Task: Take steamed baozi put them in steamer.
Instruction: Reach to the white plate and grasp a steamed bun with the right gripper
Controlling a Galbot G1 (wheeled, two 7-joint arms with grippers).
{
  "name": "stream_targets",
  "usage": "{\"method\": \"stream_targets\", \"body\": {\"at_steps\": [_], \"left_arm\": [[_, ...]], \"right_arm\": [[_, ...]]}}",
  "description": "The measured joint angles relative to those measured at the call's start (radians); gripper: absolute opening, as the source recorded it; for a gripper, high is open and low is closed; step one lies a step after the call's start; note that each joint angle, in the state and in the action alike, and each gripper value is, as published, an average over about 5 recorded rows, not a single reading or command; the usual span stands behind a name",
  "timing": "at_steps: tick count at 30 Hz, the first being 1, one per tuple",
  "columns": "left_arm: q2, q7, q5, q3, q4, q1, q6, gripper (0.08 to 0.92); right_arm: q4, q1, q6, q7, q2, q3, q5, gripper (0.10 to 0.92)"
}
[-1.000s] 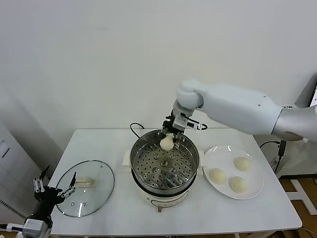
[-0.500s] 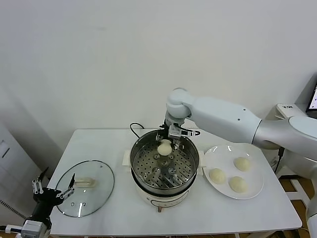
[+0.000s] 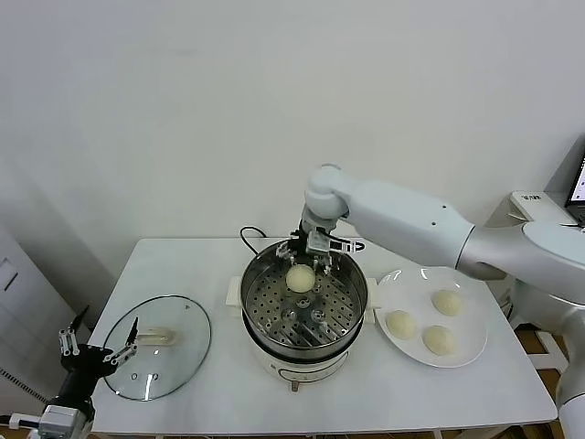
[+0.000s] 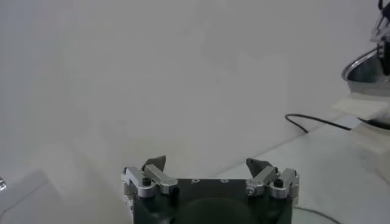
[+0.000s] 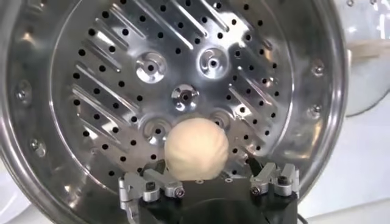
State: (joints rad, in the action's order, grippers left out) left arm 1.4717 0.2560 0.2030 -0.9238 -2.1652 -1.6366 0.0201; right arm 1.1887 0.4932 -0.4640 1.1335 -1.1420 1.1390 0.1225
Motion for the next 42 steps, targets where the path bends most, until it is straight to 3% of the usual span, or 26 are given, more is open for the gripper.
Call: {"method": "stream_targets", "body": {"at_steps": [6, 12, 26, 42], "left_arm": [[0.0, -0.001, 0.0, -0.001, -0.008, 0.001, 0.0, 0.823], [0.006, -0.002, 0.004, 0.008, -0.018, 0.005, 0.001, 0.823], [0.006, -0.007, 0.009, 0.019, -0.036, -0.006, 0.003, 0.823], [0.01, -0.007, 0.031, 0.025, -0.043, -0.013, 0.01, 0.823]], "right_arm": [[-0.05, 0.141, 0.227, 0.014, 0.08, 0.151, -0.296, 0.823], [-0.085, 0.171, 0.363, 0.029, 0.178, 0.228, -0.438, 0.823], [-0.026, -0.046, 0.483, 0.009, 0.391, 0.166, -0.368, 0.823], [-0.053, -0.281, 0.493, -0.044, 0.404, 0.025, -0.291, 0.823]]}}
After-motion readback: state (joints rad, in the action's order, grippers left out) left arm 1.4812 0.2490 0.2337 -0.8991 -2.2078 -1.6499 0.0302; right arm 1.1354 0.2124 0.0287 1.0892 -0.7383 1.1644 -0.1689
